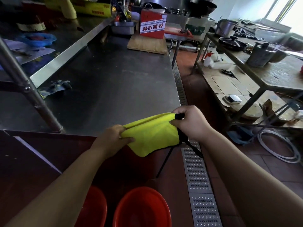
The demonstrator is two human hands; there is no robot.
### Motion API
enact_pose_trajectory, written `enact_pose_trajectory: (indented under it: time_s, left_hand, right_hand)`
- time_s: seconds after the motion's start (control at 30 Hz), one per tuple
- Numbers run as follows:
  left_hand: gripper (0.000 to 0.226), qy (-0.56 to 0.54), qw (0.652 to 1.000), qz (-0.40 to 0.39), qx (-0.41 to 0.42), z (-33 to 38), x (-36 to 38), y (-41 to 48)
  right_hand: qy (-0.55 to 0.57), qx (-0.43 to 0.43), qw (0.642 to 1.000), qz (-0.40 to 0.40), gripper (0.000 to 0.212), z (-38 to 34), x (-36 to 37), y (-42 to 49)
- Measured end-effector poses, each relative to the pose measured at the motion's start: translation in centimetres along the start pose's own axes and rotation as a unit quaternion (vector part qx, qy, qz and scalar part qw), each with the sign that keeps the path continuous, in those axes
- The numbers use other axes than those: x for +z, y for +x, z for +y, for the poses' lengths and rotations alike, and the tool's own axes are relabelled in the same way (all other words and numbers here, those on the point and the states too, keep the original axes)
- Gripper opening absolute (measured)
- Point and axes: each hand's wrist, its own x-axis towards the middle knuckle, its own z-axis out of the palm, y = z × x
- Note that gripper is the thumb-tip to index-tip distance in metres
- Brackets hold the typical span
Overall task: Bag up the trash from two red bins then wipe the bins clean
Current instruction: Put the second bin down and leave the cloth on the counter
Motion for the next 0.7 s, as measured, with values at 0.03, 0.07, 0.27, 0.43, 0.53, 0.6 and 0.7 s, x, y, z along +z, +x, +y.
enact_pose_trajectory:
  time_s: [0.03,0.07,0.27,0.43,0.53,0.6,0.7]
  left_hand:
    - [0.068,-0.003,1.0,0.014,0.006,0.3,-0.5,0.1]
    - [0.072,-0.005,0.999,0.027,0.02,0.5,-0.9,0.2]
    - [0.025,-0.037,0.998,0.037,0.037,2.4,-1.7,0.8]
    - [0.036,-0.039,0.998,0.035,0.033,2.8,-1.1,1.6]
    - [0.045,-0.059,0.998,0.004,0.03,3.2,-0.7,2.5]
    - [0.053,-0.032,0.999,-0.025,0.033,3.2,-0.4,3.4]
    - [0.038,-0.007,0.999,-0.047,0.023,3.2,-0.1,4.8]
  right_hand:
    - [-0.026,0.01,1.0,-0.004,0.018,0.4,-0.2,-0.1]
    - [-0.051,0.021,0.998,-0.012,0.021,0.8,-0.3,-0.2]
    - [-0.135,0.044,0.989,-0.042,0.022,2.4,0.4,-0.6]
    - [-0.106,0.067,0.99,-0.067,0.035,3.5,0.2,-0.4]
    - [-0.054,0.075,0.989,-0.114,0.046,4.4,-0.1,-0.2]
    - [-0.059,0.052,0.986,-0.15,0.034,5.5,0.0,0.2]
    - [-0.041,0.063,0.979,-0.187,0.013,6.7,0.2,1.2]
